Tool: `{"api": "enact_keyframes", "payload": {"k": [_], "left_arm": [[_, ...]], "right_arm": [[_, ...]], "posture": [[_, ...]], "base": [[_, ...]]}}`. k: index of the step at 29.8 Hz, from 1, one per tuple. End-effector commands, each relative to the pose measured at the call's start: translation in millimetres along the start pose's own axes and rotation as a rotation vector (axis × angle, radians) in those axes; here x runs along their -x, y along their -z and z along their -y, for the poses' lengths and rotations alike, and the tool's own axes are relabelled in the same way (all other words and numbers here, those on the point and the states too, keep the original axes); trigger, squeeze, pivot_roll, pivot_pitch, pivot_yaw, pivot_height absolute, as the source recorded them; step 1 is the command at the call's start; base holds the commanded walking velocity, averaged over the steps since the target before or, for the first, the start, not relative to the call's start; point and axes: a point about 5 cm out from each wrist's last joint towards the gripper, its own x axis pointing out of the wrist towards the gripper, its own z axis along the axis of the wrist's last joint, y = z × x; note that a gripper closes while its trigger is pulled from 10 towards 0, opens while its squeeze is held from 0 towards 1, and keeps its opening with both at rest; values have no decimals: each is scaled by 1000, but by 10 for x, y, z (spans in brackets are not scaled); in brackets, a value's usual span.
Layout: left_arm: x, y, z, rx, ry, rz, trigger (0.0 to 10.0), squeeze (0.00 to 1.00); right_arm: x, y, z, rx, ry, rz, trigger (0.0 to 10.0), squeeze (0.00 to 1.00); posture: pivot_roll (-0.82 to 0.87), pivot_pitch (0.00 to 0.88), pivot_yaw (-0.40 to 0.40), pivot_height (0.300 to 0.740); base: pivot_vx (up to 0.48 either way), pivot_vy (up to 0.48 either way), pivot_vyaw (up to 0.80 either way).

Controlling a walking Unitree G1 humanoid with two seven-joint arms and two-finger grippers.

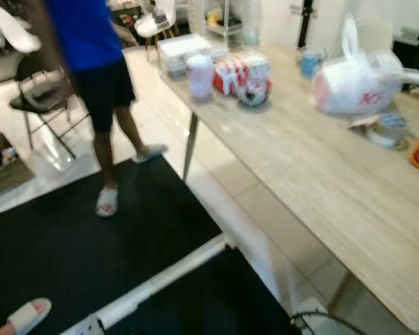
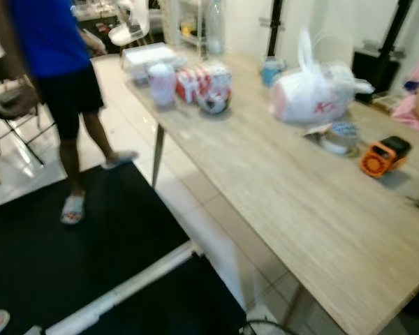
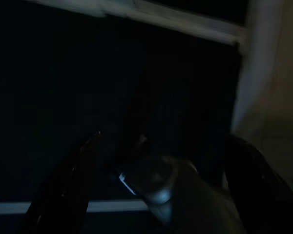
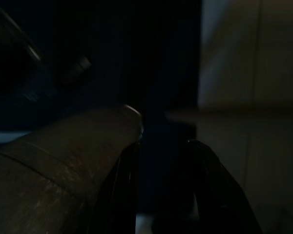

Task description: Restocking fridge

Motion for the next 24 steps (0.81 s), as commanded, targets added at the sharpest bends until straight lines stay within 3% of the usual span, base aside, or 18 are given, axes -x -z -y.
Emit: {"api": "enact_keyframes", "payload": {"k": [1,20,24], "left_arm": [[20,86,-29,-13,-15,-33,10000,0],[34,162,-38,-42,-28,-63,10000,0],[34,167,-33,-36,-20,-65,10000,0]], "right_arm": [[9,3,38,-12,7,1,10000,0],[-10,-60,-12,-15,18,9,10000,0],[-7,-67,7,-37,35,12,10000,0]], "posture": [[11,0,20,740],[13,0,19,740],[12,0,19,740]], "base": [[0,0,769],[0,0,764],[0,0,0]]}}
